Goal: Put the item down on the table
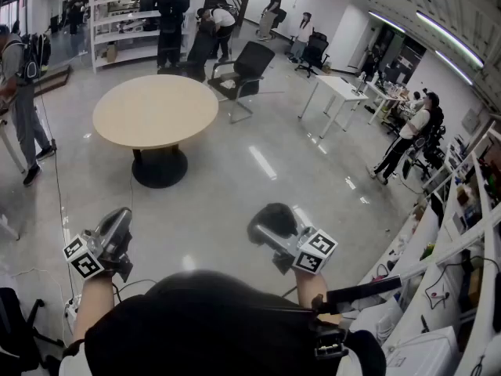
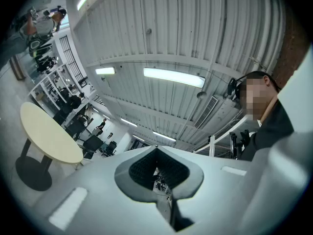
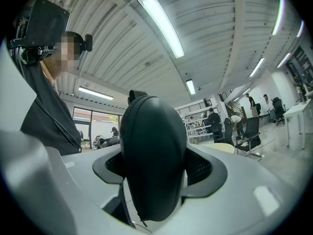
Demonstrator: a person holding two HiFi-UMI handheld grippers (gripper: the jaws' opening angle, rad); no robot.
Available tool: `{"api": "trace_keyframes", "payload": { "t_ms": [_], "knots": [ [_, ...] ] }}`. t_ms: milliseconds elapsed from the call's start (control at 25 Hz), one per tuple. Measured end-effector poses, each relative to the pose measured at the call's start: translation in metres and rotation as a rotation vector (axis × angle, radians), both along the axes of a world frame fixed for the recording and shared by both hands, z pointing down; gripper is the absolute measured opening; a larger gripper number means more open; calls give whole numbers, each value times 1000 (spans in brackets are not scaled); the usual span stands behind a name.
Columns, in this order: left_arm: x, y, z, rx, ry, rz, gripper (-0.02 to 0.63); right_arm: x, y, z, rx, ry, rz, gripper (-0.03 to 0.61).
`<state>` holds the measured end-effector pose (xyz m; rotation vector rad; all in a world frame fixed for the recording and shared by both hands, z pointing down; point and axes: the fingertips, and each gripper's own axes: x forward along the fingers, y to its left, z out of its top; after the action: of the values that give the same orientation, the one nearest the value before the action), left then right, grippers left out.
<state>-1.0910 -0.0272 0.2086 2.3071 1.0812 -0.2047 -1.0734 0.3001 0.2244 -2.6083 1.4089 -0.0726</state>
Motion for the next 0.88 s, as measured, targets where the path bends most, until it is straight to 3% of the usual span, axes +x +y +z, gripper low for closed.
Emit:
{"api": "trace_keyframes", "payload": {
  "t_ms": [880],
  "knots": [
    [-7,154,-2,17,-20,115,-6,-43,136,13,34,-38,29,337]
  ]
}}
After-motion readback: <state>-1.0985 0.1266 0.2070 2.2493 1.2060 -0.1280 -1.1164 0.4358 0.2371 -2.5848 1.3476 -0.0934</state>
